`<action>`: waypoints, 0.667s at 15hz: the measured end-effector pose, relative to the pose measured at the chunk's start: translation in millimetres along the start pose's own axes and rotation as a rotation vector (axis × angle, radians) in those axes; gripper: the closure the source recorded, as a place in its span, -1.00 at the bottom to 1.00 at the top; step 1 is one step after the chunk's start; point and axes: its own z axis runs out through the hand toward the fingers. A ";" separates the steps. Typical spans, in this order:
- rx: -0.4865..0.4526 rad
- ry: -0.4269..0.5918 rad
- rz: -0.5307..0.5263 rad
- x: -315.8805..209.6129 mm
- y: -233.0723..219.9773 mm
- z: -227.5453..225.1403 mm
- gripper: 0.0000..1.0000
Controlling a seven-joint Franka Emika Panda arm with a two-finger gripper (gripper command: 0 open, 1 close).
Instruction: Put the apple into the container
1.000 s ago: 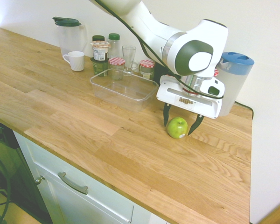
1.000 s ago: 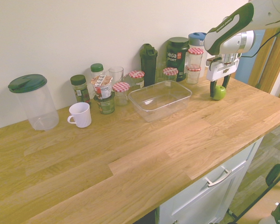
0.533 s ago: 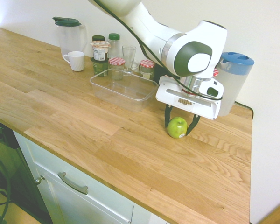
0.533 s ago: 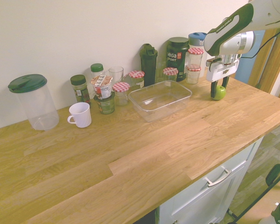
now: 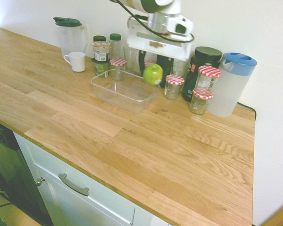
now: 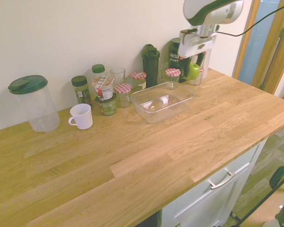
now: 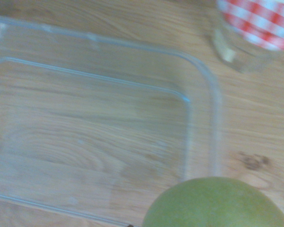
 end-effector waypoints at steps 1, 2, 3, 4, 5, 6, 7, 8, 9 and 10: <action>-0.014 -0.001 0.003 -14.8 -27.5 6.3 1.00; -0.026 -0.007 0.006 -27.1 -48.3 17.0 1.00; -0.039 -0.017 0.007 -35.9 -61.0 30.4 1.00; -0.051 -0.024 0.011 -40.6 -66.8 45.2 1.00; -0.066 -0.027 0.013 -42.2 -66.7 60.0 1.00; -0.080 -0.029 0.017 -43.7 -64.6 73.4 1.00; -0.088 -0.030 0.025 -45.4 -62.9 84.8 1.00; -0.094 -0.032 0.032 -47.4 -60.9 94.1 1.00; -0.096 -0.030 0.035 -49.3 -59.3 100.5 -1.00; -0.097 -0.030 0.038 -51.1 -57.5 105.2 -1.00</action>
